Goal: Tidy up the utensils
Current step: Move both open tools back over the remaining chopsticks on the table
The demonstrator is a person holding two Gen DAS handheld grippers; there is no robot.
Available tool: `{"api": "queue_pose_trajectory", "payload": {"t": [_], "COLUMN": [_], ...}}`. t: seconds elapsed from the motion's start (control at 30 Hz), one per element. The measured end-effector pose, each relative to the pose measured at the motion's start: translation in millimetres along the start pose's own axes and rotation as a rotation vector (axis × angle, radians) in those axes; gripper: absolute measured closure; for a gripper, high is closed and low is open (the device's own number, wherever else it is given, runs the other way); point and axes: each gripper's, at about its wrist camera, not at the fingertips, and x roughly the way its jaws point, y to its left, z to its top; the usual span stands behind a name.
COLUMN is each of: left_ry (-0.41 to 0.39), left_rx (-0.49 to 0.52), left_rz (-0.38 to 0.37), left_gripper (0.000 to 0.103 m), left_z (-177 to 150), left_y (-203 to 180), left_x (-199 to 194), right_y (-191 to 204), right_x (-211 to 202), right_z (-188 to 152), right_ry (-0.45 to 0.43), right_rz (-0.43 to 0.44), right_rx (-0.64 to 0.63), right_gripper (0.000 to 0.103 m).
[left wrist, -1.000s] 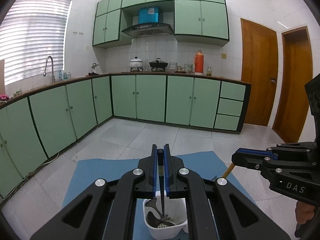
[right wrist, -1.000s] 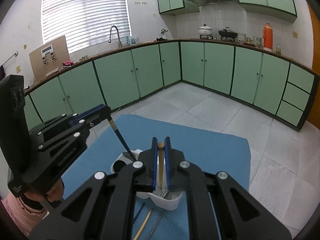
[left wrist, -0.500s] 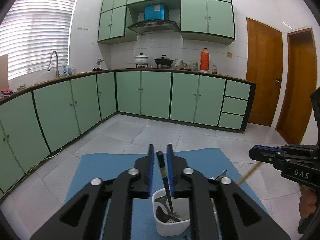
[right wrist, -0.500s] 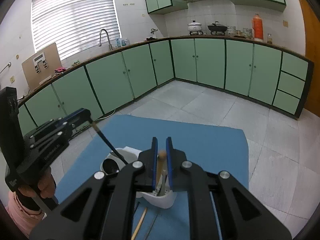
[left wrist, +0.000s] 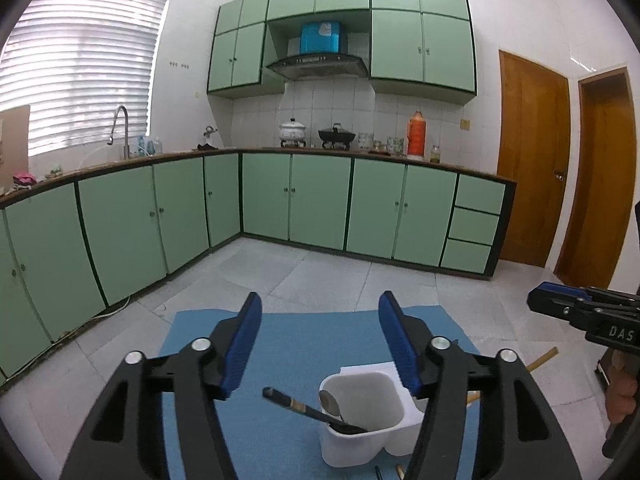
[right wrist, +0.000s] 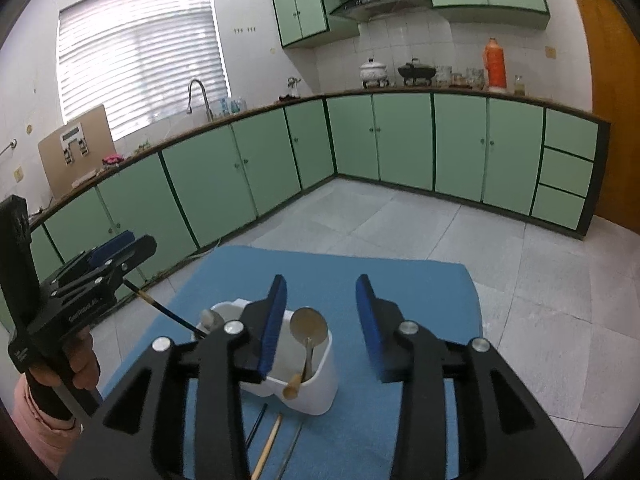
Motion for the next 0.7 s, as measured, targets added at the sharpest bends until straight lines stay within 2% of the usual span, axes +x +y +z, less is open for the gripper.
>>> {"api": "queue_pose_trajectory", "payload": {"t": [0.17,0.33,0.43,0.6,0.7], "left_ry": [-0.048,-0.094,-0.086,-0.03,0.017], "left_rx": [0.0,-0.001,-0.006,0.023,0.055], "left_rz": [0.01,0.012,0.022,0.05,0.073], "left_gripper": [0.025,0.011,0.007,0.006,0.006], "left_z": [-6,-31,-51,-103,-134], "left_y": [3,4,3,-4,-10], "left_x": [-32,-74,-91,-113,-121], "right_y": [-4,-2,2,5,13], "right_x": [-35,-68,-82,-91,-91], "right_z": [-18,-61,-98,-153,-187], "right_ry": [-0.079,-0.131,-0.137,-0.1,-0.072], "right_rz": [-0.025,-0.061,-0.084,-0.104,-0.146], "right_rx": [-0.006,-0.019,-0.02,0.018,0.025], "right_gripper": [0.047,0.028,0.025,0.025,0.025]}}
